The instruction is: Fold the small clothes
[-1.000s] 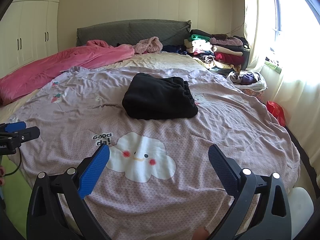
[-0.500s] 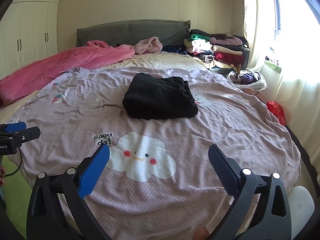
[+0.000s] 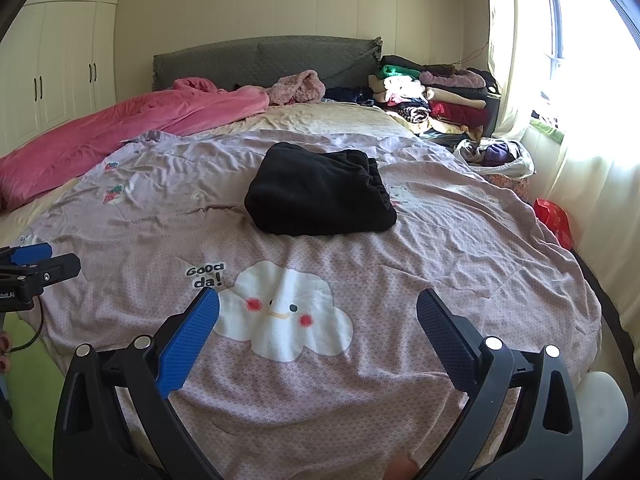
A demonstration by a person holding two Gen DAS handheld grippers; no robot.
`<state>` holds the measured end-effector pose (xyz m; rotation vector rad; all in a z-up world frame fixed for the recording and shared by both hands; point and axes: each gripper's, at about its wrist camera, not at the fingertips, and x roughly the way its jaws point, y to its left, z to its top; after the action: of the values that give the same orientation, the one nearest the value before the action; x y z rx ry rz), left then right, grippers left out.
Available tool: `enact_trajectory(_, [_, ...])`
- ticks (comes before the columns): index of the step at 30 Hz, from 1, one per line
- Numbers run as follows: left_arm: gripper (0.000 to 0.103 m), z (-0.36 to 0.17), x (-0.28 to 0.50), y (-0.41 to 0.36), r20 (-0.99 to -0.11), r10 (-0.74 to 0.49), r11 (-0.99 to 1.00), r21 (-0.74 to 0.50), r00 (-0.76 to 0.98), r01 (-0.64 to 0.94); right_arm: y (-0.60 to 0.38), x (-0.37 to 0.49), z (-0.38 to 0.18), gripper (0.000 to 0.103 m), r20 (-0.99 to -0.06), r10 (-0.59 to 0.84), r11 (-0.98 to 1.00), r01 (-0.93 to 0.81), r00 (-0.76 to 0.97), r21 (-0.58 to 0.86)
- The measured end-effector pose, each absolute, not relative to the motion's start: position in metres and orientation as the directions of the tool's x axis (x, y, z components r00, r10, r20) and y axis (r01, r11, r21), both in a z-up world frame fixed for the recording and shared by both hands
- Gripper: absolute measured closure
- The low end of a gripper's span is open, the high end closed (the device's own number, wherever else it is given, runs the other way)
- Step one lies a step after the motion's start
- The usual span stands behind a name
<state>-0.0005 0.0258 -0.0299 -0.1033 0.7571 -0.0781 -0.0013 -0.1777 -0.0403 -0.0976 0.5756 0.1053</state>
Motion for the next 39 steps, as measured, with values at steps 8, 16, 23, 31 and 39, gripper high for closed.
enact_trajectory(8, [0.009,-0.031,0.000,0.027,-0.682,-0.102,0.993,-0.118,0.724,0.029,-0.176,0.000,-0.039,0.004,-0.546,0.082,0.988,-0.138,0.833,-0.063])
enact_trajectory(16, [0.009,-0.034,0.000,0.029,-0.686,-0.090,0.994,-0.105,0.722,0.023,-0.175,0.000,-0.038,0.004,-0.543,0.080,0.988,-0.138,0.836,-0.067])
enact_trajectory(23, [0.009,-0.034,-0.001,0.032,-0.686,-0.086,0.994,-0.105,0.723,0.018,-0.176,0.000,-0.036,0.004,-0.543,0.072,0.989,-0.129,0.837,-0.067])
enact_trajectory(31, [0.009,-0.033,-0.002,0.033,-0.684,-0.068,0.996,-0.084,0.727,0.015,-0.176,-0.003,-0.037,0.004,-0.537,0.041,0.990,-0.107,0.842,-0.092])
enact_trajectory(39, [0.009,-0.015,0.004,0.070,-0.686,0.010,0.992,-0.082,0.728,-0.092,-0.210,-0.003,-0.030,0.004,-0.546,-0.074,0.996,0.029,0.835,-0.090])
